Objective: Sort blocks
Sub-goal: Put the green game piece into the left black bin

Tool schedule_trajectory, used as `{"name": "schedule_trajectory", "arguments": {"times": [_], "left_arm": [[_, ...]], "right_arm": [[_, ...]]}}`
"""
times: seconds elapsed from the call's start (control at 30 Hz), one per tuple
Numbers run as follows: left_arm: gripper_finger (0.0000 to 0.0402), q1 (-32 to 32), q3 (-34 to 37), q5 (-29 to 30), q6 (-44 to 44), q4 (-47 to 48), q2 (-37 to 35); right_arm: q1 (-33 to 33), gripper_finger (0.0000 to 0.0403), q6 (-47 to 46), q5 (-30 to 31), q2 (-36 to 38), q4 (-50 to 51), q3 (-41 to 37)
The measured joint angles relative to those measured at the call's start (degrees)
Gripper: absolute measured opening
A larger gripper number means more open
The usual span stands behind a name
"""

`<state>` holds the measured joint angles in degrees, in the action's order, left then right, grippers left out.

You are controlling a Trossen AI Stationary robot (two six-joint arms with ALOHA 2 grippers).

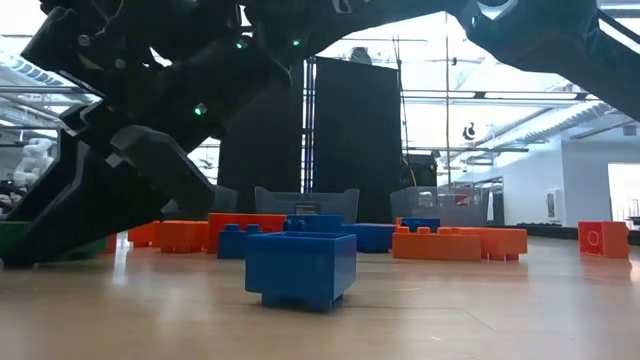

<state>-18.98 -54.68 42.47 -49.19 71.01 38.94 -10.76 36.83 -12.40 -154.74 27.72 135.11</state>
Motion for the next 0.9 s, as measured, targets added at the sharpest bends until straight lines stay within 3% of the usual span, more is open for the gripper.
{"name": "schedule_trajectory", "arguments": {"times": [0.4, 0.9], "left_arm": [[0.0000, 0.00, 0.00, -0.01, 0.03, 0.05, 0.00], [0.0000, 0.00, 0.00, -0.03, 0.20, 0.10, 0.00]], "right_arm": [[-0.04, 0.0127, -3.18, 0.09, 0.07, 1.98, 0.00], [0.74, 0.0123, -14.00, 2.60, 4.39, 3.87, -0.32]]}}
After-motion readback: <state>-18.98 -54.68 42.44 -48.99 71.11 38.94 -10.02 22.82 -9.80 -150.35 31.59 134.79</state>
